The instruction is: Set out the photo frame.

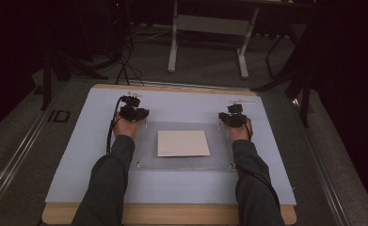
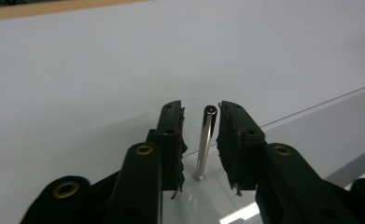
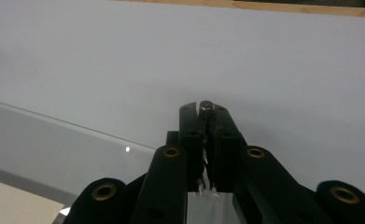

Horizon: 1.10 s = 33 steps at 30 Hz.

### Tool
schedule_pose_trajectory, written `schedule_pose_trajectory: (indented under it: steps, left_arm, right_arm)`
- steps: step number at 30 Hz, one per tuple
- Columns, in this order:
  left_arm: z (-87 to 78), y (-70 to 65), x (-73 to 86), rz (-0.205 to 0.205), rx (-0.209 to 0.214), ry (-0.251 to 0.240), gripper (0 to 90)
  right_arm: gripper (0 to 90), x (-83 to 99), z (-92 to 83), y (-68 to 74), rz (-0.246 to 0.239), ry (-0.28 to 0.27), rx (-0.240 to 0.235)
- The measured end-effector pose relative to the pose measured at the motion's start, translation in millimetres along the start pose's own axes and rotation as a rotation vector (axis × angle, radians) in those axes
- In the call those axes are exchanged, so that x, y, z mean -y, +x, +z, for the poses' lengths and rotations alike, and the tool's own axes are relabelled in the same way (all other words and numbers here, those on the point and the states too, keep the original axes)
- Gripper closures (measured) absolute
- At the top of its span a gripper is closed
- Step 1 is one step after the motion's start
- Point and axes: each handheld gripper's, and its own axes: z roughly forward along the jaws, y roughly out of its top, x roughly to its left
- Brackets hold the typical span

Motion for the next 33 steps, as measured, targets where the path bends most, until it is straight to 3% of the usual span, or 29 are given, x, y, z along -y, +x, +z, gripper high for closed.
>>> schedule_pose_trajectory:
  steps: [7,13,16,18,26,30,33]
  left_arm:
    - [-23.0,9.6,12.0,-0.011,0.017,-0.067,66.9]
    - [-49.2,13.0,36.5,0.043,0.028,-0.105,70.4]
    - [-66.4,13.7,64.7,0.068,0.029,-0.096,72.2]
    - [-73.7,13.1,80.5,0.057,0.041,-0.1,73.7]
    - [-80.3,-8.4,132.8,0.091,0.085,-0.058,74.9]
    - [-83.7,-22.1,143.4,0.138,0.108,-0.043,74.7]
    - [-86.3,-30.1,149.7,0.148,0.134,-0.041,72.8]
  right_arm:
    - [85.8,-0.4,0.5,0.9,0.001,0.005,0.006]
    - [85.8,-0.7,0.8,0.7,0.0,0.008,0.007]
    - [85.8,-0.8,1.2,0.4,-0.001,0.009,0.007]
    - [85.8,-1.2,1.1,0.6,-0.001,0.013,0.007]
    - [85.7,-1.6,1.2,1.4,-0.006,0.021,0.011]
    - [85.8,-1.8,1.4,1.2,-0.004,0.024,0.01]
    - [85.8,-1.6,1.4,1.0,-0.004,0.024,0.008]
